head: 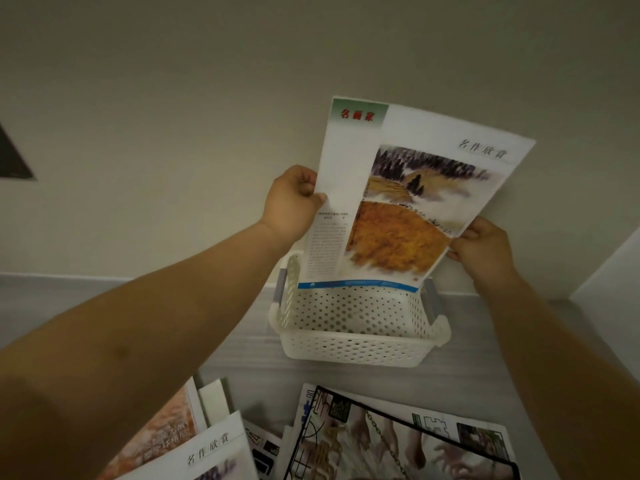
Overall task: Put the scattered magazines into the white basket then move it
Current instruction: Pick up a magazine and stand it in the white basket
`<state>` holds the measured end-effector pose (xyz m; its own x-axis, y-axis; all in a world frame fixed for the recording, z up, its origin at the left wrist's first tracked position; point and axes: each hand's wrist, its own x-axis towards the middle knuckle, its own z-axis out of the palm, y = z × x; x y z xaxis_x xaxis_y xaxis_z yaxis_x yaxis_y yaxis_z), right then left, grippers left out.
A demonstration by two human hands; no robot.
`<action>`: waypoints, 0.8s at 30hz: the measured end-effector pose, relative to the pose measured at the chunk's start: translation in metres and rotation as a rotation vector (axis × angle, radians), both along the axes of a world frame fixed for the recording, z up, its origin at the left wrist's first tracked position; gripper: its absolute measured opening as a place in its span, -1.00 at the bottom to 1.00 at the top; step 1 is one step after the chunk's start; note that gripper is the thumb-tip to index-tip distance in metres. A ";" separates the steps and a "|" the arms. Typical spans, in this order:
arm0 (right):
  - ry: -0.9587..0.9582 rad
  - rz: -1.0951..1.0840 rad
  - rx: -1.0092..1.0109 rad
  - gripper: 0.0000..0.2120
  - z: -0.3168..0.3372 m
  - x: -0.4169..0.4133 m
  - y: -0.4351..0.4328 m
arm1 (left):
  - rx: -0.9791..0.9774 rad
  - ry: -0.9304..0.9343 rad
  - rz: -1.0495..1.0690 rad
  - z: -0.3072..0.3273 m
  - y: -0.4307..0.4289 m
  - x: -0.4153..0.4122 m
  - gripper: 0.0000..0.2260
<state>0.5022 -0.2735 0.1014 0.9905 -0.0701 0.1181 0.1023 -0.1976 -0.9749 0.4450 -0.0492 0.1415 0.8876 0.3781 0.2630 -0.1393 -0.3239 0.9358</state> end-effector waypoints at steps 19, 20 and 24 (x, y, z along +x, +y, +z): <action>-0.052 -0.184 -0.245 -0.80 -0.047 0.033 0.024 | 0.359 0.386 0.202 -0.055 0.032 0.040 -0.70; -0.041 -0.178 -0.254 -0.80 -0.048 0.034 0.024 | 0.367 0.389 0.205 -0.056 0.032 0.040 -0.69; -0.021 -0.165 -0.277 -0.77 -0.050 0.030 0.025 | 0.351 0.405 0.219 -0.057 0.033 0.034 -0.68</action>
<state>0.5319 -0.2490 0.0516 0.9656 -0.1922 0.1754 0.0662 -0.4705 -0.8799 0.4787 -0.0160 0.0850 0.8546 0.5156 0.0615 0.3128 -0.6058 0.7315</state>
